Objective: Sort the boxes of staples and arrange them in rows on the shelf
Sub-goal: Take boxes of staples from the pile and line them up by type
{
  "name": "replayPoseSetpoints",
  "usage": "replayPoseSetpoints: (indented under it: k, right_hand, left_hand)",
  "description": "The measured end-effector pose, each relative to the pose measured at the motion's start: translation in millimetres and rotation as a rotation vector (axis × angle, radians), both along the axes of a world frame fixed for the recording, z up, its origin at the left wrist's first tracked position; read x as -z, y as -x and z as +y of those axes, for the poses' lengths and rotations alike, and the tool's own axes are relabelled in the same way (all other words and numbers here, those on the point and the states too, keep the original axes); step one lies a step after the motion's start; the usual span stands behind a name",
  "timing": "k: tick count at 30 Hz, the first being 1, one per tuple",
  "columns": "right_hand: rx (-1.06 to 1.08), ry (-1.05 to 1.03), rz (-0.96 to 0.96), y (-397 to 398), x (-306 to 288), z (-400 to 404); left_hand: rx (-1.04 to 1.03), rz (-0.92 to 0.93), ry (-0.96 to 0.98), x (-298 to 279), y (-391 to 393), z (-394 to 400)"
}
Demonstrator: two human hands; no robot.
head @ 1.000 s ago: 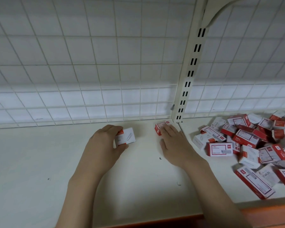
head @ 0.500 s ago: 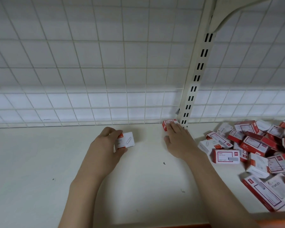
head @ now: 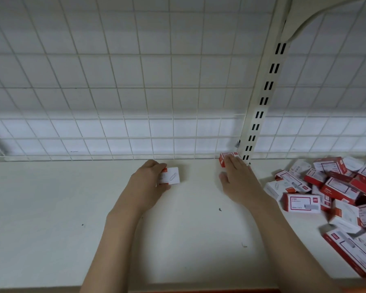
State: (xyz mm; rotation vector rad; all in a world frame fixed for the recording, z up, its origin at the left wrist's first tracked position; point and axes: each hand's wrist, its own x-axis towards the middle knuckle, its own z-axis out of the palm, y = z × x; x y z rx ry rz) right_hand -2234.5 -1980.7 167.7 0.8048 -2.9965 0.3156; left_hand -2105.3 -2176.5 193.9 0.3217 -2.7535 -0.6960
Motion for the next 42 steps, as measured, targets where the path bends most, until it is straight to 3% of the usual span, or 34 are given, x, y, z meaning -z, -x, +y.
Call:
replayPoseSetpoints:
  k: [8,12,20,26,42]
  right_hand:
    - [-0.094,0.000,0.027,-16,-7,0]
    - [-0.088,0.004,-0.058,-24,-8,1]
    - [-0.080,0.019,-0.143,-32,-8,-1]
    - [-0.072,0.001,-0.167,-34,-7,1]
    - [-0.048,0.014,-0.184,-35,-7,-1]
  left_hand:
    - [0.045,-0.166,0.007,-7,45,-17]
    - [0.042,-0.228,-0.001,-5,55,-16]
    - [-0.046,-0.214,0.207,2,35,19]
    - [-0.029,-0.374,0.300,24,45,36]
    - [0.037,-0.316,0.336,33,58,20]
